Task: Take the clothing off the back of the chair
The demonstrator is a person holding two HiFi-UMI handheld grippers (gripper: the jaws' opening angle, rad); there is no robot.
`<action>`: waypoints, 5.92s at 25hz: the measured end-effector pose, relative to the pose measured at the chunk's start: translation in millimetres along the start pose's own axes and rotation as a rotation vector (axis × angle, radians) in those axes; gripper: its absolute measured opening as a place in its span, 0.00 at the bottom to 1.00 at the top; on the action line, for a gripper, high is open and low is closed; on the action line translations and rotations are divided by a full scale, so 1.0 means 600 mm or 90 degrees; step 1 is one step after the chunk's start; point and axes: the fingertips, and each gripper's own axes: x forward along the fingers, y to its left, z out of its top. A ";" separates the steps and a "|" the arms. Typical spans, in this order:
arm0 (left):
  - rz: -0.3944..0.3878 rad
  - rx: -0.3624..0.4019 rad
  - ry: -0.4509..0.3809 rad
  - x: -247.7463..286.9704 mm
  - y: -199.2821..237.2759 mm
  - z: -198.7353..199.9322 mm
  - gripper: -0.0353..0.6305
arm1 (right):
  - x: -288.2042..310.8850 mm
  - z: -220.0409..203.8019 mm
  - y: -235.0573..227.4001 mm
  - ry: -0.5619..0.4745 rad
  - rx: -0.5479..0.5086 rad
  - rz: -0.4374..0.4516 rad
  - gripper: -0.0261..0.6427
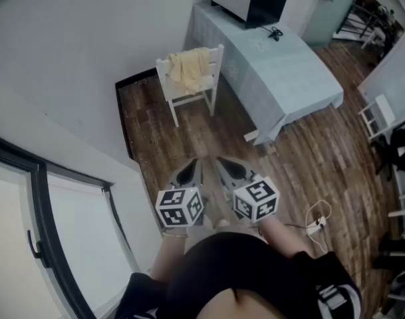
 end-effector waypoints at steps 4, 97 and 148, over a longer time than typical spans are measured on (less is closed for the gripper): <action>-0.020 0.004 -0.001 -0.006 -0.046 -0.015 0.05 | -0.039 -0.009 -0.006 -0.004 0.012 -0.005 0.06; -0.028 0.028 0.033 0.289 0.252 0.224 0.05 | 0.390 0.173 -0.172 -0.032 0.035 -0.092 0.06; 0.188 -0.060 -0.009 0.607 0.287 0.308 0.06 | 0.563 0.233 -0.508 0.053 -0.023 0.032 0.06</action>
